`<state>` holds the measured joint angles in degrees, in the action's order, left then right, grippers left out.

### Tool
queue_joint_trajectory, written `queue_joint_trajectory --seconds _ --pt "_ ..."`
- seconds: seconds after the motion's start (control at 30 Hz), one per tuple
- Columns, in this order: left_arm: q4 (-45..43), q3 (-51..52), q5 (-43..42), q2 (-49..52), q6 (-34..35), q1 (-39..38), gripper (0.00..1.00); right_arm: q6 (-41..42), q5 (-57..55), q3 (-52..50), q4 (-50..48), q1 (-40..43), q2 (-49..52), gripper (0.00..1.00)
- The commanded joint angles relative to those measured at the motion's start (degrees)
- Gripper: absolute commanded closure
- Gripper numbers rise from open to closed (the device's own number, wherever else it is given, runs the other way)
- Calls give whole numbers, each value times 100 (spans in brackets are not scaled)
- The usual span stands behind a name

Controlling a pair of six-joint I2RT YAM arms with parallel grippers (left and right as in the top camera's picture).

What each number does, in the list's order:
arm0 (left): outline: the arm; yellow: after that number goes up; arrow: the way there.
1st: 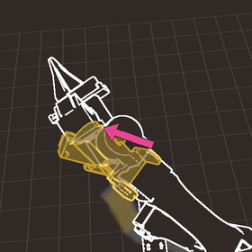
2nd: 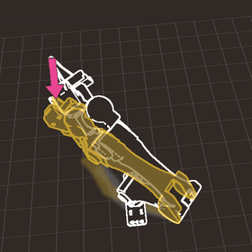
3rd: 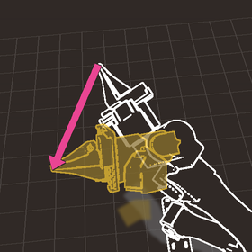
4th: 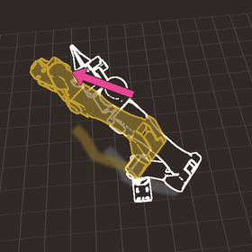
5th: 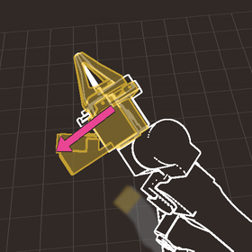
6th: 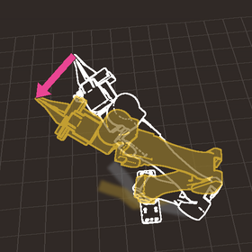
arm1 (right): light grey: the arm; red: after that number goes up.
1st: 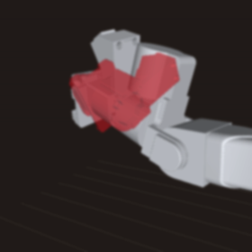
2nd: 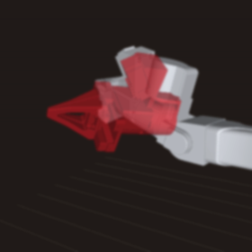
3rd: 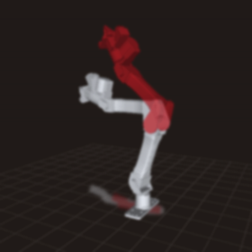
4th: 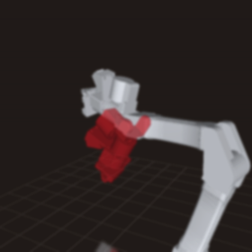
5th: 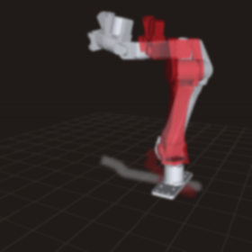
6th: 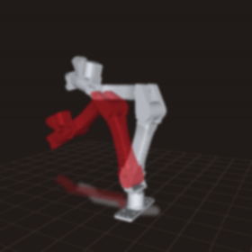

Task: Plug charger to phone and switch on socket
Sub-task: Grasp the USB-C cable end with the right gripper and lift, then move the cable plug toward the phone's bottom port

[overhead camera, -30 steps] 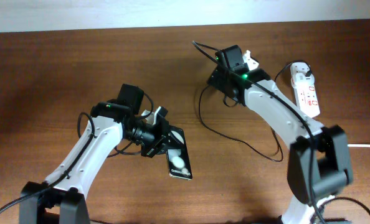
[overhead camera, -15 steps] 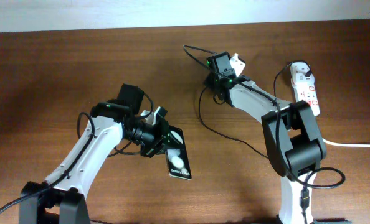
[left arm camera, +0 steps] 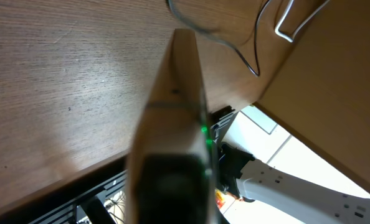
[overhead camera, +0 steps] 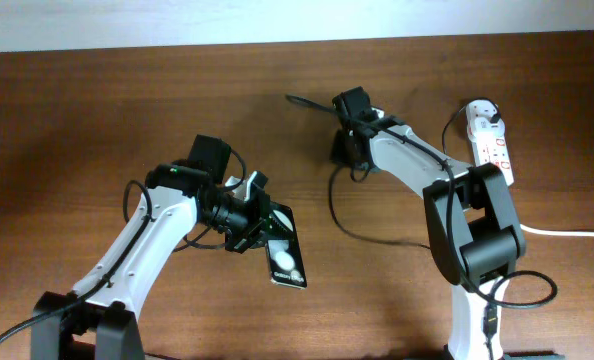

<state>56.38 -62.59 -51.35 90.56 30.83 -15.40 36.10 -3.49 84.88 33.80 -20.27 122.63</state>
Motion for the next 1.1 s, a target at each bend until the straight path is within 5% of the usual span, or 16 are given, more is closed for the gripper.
queue_joint_trajectory --seconds 0.0,0.07,0.13,0.27,0.4,0.7,0.9,1.07 --pt "2 -101 -111 -15 -94 24 100 -975 289 -173 1038 11 149 81" --pt "-28 -101 -107 -15 -94 24 100 -973 33 -170 1287 11 149 63" --pt "-33 -101 -35 -15 -94 24 100 -966 -83 -170 1233 17 149 28" --pt "-35 -101 -22 -15 -92 24 100 101 -557 -170 992 15 149 24" --pt "-33 -101 -20 -15 -94 24 100 535 -560 -173 778 15 151 37" --pt "-28 -101 -22 -15 -94 24 100 442 -507 -120 953 22 111 96" --pt "-282 -101 26 -15 -4 24 100 -555 221 413 1851 127 -861 96" --pt "-2146 -101 -638 -4 437 103 100 -1283 1510 413 2769 234 -2592 96"
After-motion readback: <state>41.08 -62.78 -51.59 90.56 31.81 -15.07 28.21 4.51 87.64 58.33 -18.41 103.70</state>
